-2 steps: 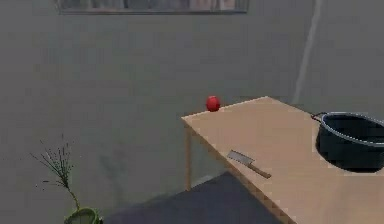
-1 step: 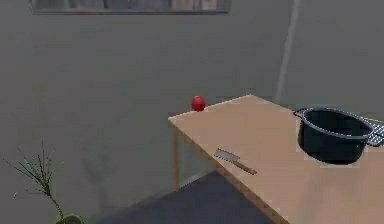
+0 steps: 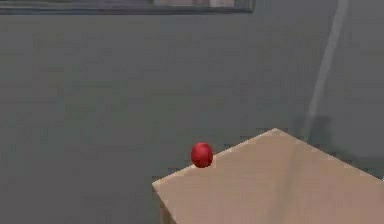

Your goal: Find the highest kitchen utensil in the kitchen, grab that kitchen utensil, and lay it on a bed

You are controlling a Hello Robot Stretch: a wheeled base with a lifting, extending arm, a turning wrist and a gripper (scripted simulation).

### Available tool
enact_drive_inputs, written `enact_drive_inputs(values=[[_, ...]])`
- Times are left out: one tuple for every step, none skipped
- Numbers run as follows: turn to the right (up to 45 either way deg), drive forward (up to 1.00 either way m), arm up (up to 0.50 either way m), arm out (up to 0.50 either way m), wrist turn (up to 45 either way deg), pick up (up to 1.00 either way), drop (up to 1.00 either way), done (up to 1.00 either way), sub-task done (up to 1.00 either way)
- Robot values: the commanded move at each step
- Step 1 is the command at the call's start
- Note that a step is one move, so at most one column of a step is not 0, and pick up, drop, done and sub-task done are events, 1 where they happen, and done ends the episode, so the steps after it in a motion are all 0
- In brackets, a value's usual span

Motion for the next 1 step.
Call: enact_drive_inputs(values=[[-21.0,0.00,0.00,0.00,0.0,0.00,0.00,0.00,0.00]])
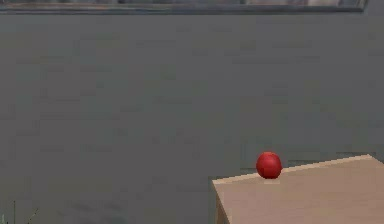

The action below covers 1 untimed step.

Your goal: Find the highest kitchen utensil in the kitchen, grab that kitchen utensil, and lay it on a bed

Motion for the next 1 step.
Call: enact_drive_inputs(values=[[0.0,0.00,0.50,0.00,0.0,0.00,0.00,0.00,0.00]])
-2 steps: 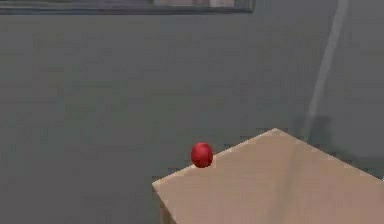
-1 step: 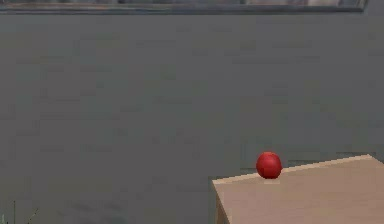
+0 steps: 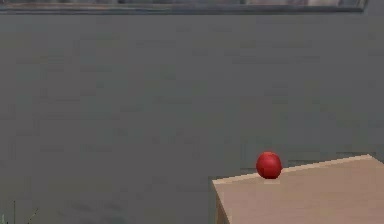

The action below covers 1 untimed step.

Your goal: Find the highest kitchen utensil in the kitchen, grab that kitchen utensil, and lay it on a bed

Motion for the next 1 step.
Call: enact_drive_inputs(values=[[0.0,0.00,0.36,0.00,0.0,0.00,0.00,0.00,0.00]])
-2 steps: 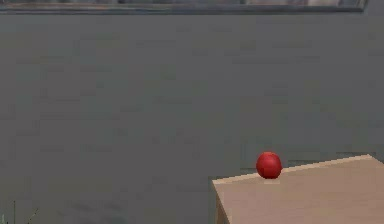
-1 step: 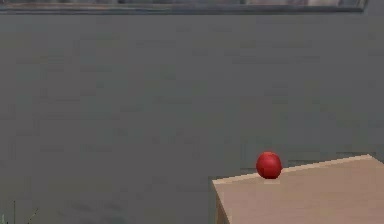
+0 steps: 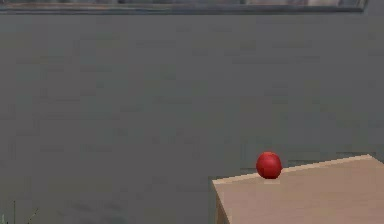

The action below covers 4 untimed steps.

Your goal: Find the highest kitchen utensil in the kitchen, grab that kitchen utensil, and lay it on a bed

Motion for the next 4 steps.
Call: enact_drive_inputs(values=[[0.0,0.00,0.00,0.38,0.0,0.00,0.00,0.00,0.00],[0.0,0.00,0.00,0.00,45.0,0.00,0.00,0.00,0.00],[0.0,0.00,0.00,0.00,45.0,0.00,0.00,0.00,0.00],[0.0,0.00,0.00,0.00,45.0,0.00,0.00,0.00,0.00]])
